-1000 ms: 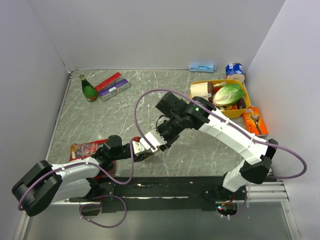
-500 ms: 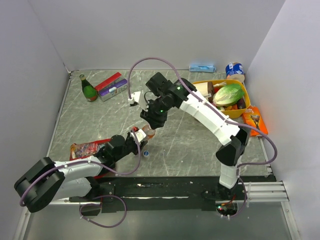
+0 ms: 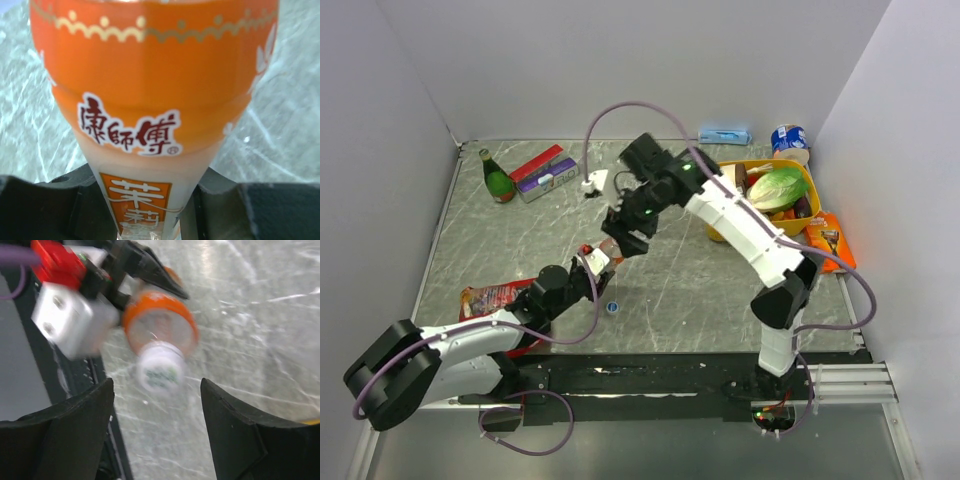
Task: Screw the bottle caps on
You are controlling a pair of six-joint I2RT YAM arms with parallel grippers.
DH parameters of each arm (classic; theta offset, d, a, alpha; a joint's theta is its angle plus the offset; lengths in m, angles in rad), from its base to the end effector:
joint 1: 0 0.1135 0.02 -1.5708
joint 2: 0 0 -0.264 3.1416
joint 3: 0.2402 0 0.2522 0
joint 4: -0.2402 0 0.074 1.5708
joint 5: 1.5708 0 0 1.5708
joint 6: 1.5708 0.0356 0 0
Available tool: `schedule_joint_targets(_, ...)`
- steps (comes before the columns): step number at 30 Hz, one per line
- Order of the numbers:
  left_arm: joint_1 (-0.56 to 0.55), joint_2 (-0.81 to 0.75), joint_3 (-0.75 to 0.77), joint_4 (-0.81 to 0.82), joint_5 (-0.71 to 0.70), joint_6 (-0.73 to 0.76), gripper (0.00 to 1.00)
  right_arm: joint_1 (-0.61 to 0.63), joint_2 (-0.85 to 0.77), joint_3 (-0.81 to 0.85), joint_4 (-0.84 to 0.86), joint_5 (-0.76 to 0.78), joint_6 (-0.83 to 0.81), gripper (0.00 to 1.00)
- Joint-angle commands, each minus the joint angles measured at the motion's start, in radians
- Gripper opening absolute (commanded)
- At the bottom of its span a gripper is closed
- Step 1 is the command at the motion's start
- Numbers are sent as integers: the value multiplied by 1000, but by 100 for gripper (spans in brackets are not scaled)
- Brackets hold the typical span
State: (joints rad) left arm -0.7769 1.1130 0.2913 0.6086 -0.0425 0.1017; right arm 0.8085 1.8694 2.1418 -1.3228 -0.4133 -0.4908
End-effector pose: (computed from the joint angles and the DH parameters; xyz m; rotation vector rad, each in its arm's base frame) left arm 0.1588 -0.1540 0.1886 0.7399 1.6472 -0.4463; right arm 0.2455 0.2778 0.3970 -1.7010 1.9975 0.6526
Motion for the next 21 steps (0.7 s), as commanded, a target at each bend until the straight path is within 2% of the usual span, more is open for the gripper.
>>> schedule_joint_targets(1,1,-38,31,-12,160,-4,1,-72,-198,-31,19,-54,-185,78)
schedule_joint_targets(3,-1,-39,39,-33,213,33,1,-71,-258,-136,80,-83,-282,77)
schedule_joint_targets(7,1,-48,55,-96,380,110,1,-10,-442,-334,180,-101,-614,74)
schedule_joint_targets(10,2,-56,68,-135,403,148,1,58,-525,-468,233,-82,-779,73)
schedule_joint_targets(13,1,-65,75,-159,420,179,1,109,-553,-540,240,-75,-853,73)
schedule_joint_targets(21,2,-96,72,-181,467,247,1,161,-520,-562,287,-65,-822,67)
